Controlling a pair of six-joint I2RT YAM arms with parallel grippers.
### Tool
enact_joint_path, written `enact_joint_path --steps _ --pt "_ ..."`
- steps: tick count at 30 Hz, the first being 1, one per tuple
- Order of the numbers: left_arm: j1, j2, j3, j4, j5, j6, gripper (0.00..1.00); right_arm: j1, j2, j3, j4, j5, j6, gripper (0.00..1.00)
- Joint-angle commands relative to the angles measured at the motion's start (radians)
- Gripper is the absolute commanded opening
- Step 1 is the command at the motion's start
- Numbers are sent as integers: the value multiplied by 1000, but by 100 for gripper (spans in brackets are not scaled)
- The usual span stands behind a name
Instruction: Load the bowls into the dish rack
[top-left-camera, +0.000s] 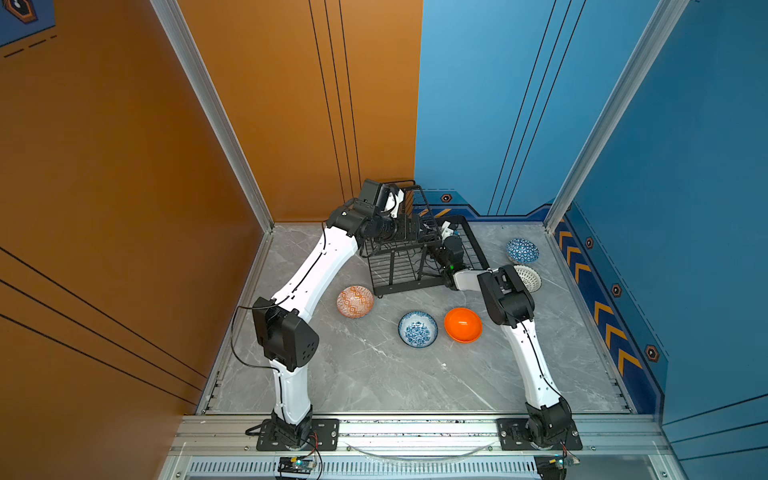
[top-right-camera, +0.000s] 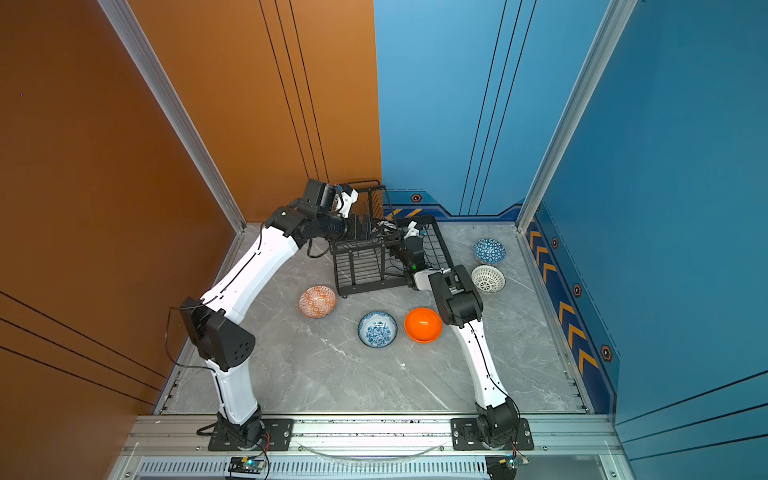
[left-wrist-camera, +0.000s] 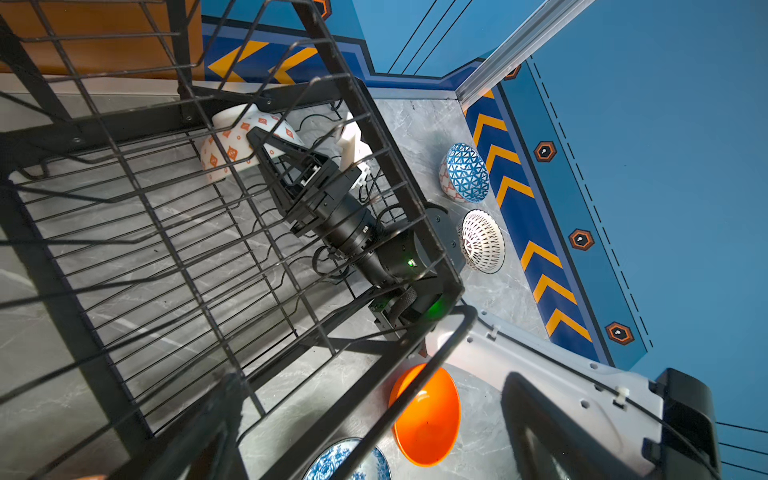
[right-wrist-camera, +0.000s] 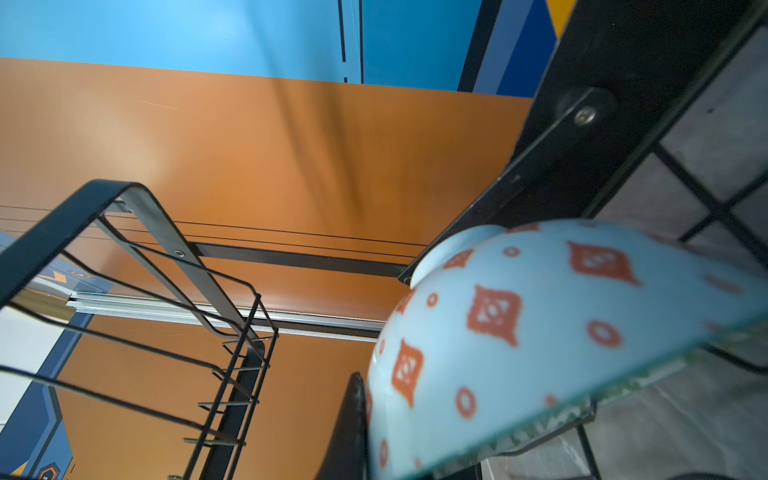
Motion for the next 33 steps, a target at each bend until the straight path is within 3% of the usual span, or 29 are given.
enact_joint_path --steps 1,11,20,33 --pt "-11 -45 -33 -56 -24 9 98 1 -42 -23 -121 0 -39 0" --pt "-12 -65 -22 -51 -44 28 98 -13 -61 29 -203 -6 -53 18" --pt "-10 -93 -48 -7 -64 23 98 -40 -108 26 -247 -39 -87 51" --pt "-7 -116 -88 121 -116 4 98 -108 -232 -7 -372 -104 -135 87"
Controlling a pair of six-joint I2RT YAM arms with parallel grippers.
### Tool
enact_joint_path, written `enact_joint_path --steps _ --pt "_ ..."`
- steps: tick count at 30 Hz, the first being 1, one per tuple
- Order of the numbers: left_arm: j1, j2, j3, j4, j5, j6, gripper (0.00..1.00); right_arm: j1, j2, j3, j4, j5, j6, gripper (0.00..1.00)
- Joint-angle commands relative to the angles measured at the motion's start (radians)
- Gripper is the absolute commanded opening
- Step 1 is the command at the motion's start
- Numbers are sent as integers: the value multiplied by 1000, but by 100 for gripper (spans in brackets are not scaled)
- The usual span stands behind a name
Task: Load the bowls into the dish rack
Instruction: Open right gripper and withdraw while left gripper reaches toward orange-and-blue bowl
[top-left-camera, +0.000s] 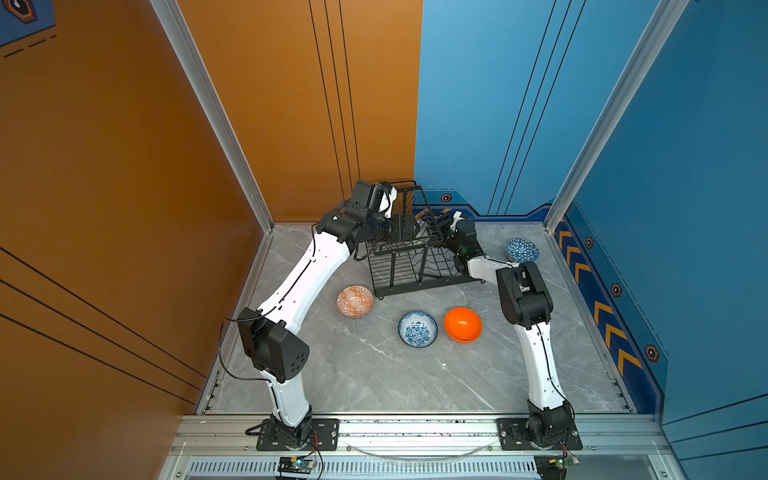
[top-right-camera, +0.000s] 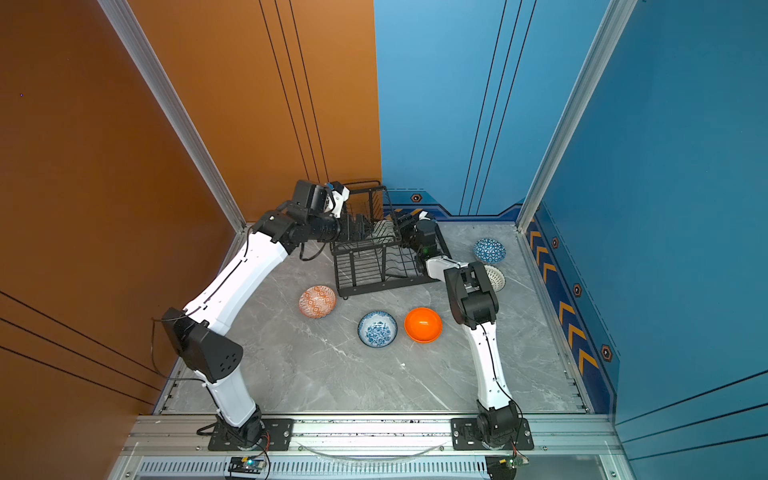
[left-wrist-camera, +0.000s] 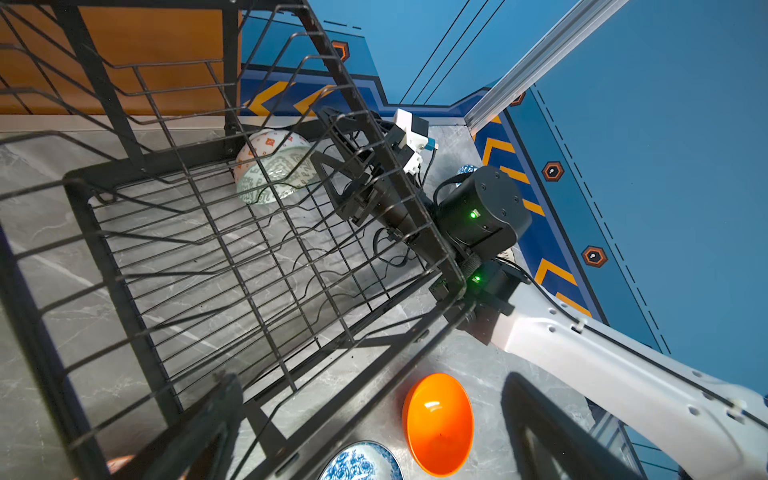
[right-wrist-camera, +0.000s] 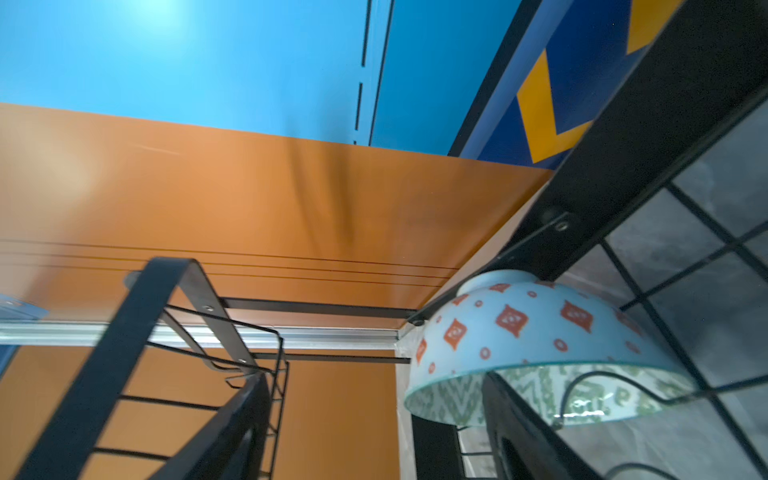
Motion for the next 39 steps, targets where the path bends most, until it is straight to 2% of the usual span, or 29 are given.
enact_joint_path --steps 1,4,8,12,15,19,24,27,29,32,34,39 --pt "-6 -32 -18 63 -41 -7 98 -32 -84 -24 -67 -35 -33 89" --pt "5 -59 -46 109 -74 -8 98 -63 -137 -59 -114 -48 -52 99" --pt "54 -125 -140 201 -108 -53 98 -114 -216 -104 -192 -78 -83 100" --pt "133 -204 -276 274 -122 -134 98 -151 -292 -123 -358 -101 -173 100" --pt "189 -273 -398 313 -156 -206 98 -168 -356 -102 -545 -118 -290 100" --pt "279 -369 -593 403 -160 -366 98 -175 -410 -9 -907 -68 -540 100" --pt "350 -397 -741 362 -129 -525 98 -181 -440 96 -1224 77 -740 100" --pt "350 -356 -742 260 -92 -523 98 -174 -444 173 -1363 145 -830 100" --pt "338 -316 -717 180 -80 -477 98 -156 -448 217 -1443 216 -898 100" --pt "332 -265 -702 57 -75 -442 98 -138 -480 211 -1480 295 -928 100" --pt "330 -254 -737 48 -51 -445 98 -133 -507 188 -1480 309 -911 100" --pt "318 -223 -784 10 -19 -401 98 -119 -535 166 -1492 251 -891 100"
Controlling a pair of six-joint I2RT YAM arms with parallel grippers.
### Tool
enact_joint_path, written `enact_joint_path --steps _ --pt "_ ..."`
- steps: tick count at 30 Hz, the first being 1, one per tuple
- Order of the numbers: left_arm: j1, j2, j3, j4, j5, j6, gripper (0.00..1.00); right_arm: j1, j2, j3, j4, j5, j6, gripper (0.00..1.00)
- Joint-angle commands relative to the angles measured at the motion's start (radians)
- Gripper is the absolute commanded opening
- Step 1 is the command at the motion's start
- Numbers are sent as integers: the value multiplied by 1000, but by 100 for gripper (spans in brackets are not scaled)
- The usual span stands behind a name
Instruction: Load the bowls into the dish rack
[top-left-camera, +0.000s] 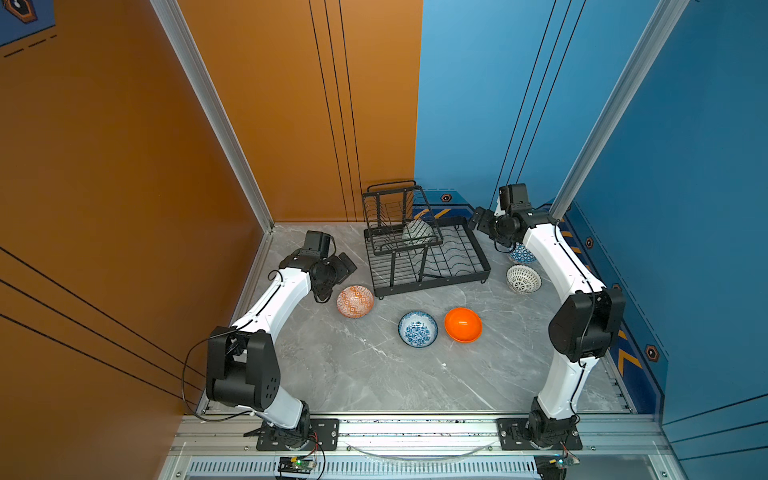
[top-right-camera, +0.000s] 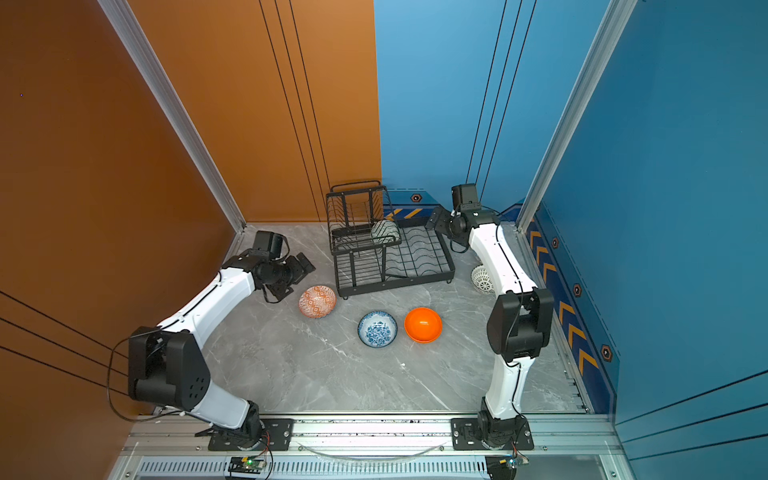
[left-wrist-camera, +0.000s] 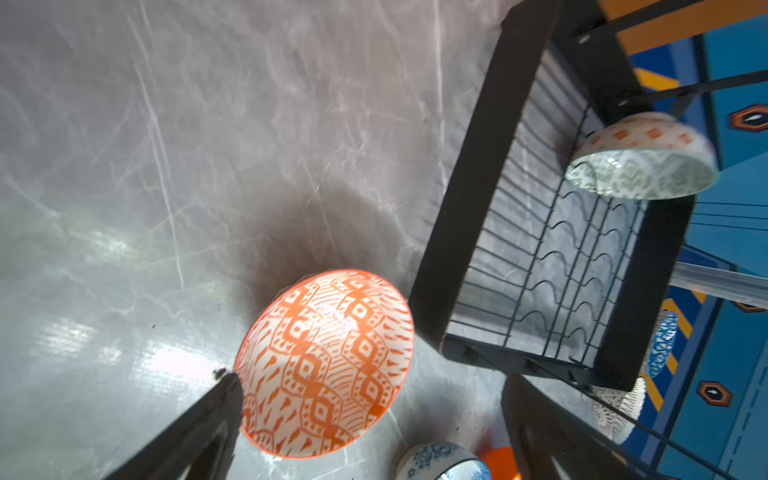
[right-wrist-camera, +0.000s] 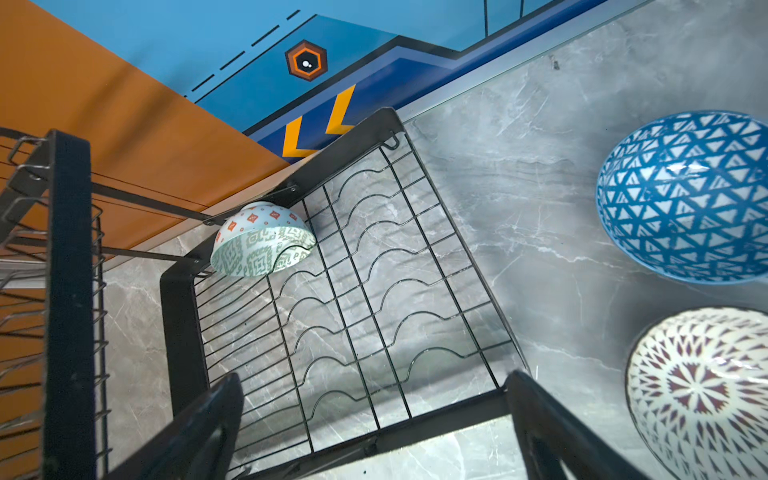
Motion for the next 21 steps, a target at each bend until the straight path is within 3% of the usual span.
enact_joint_path --steps 1,4,11,17,21 --pt "-13 19 -23 -92 30 55 98 17 -40 -15 -71 28 -38 100" --pt "-12 21 -53 -109 20 77 100 29 -50 -14 -82 52 -63 100" --pt "-16 78 -85 -111 48 123 87 31 -77 -13 -101 83 -81 100" --pt "-7 118 -87 -110 71 144 66 33 -95 -3 -101 27 -104 100" --pt "-6 143 -84 -110 79 155 59 34 -118 1 -76 -57 -132 100"
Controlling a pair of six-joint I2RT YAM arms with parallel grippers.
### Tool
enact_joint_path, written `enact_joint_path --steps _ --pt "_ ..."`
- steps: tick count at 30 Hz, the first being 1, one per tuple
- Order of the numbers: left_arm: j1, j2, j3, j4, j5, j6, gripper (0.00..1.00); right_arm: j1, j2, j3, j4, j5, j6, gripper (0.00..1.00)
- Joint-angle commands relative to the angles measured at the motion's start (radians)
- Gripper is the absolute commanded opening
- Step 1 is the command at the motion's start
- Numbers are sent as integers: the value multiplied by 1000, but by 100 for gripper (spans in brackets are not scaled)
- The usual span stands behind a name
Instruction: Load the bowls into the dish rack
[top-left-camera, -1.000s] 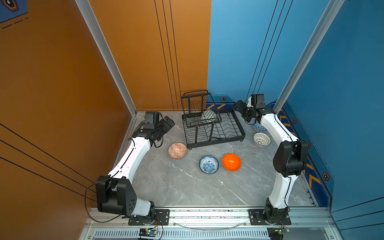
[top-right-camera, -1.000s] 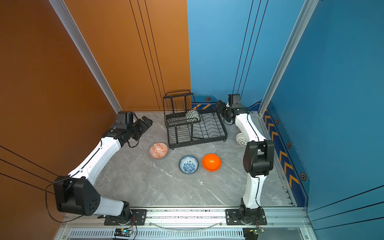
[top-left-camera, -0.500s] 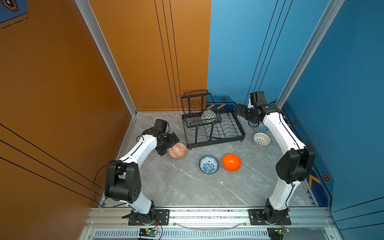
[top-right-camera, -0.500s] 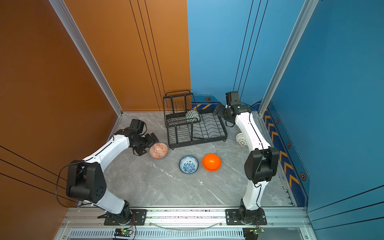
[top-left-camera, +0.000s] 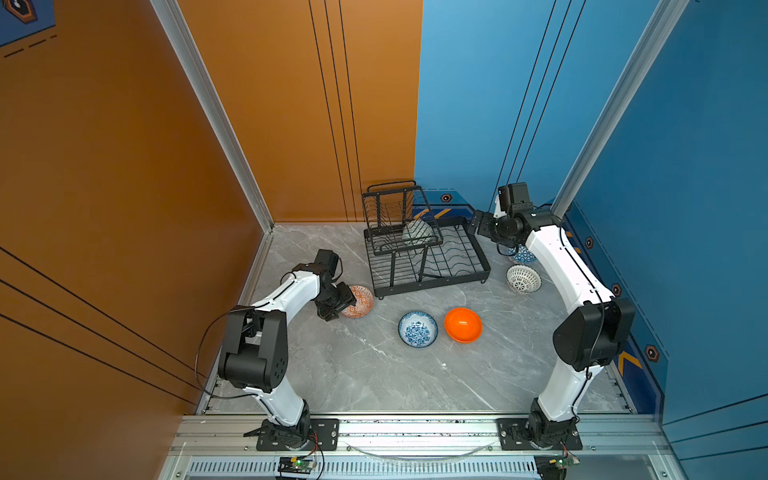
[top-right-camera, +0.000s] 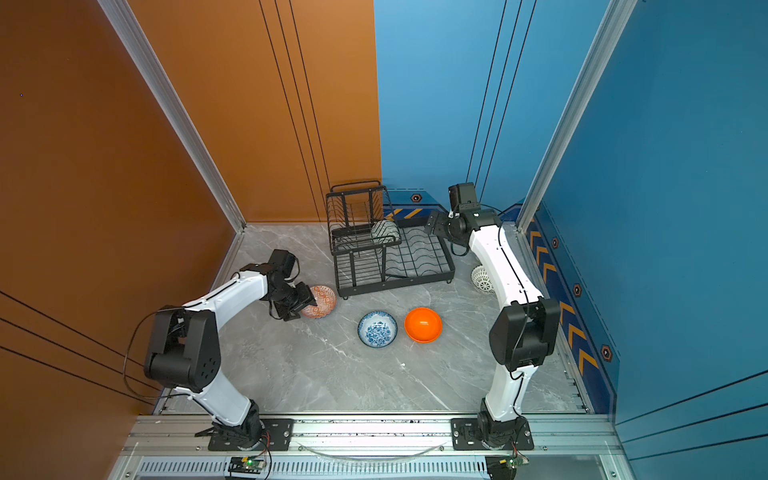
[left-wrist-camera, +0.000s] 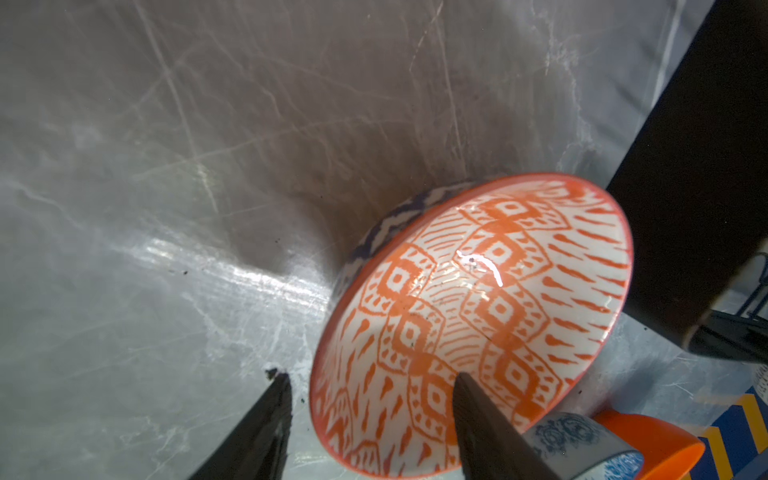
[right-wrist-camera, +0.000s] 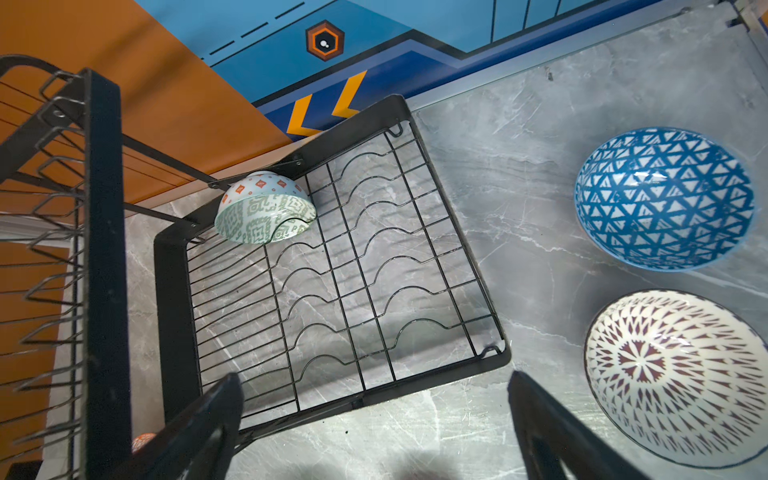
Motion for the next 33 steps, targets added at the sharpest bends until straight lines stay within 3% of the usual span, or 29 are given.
enact_joint_path --steps 1,3,6,10,14,18,24,33 --pt "4 24 -7 -26 23 27 58 4 -62 5 2 -106 -47 100" --pt "6 30 -6 -28 19 34 56 6 -71 17 12 -134 -44 100" --pt "9 46 -4 -28 18 43 40 2 -67 44 17 -187 -5 100" --pt "12 64 6 -28 18 51 34 30 -78 76 19 -189 -7 100" --pt "14 76 21 -28 12 55 22 33 -67 113 19 -200 5 100" --pt "17 75 23 -28 5 53 19 26 -44 150 19 -211 35 100" --pt "34 51 46 -28 -5 46 0 31 4 258 20 -284 67 100" --pt "69 -10 186 -26 -88 23 0 80 40 323 20 -339 63 100"
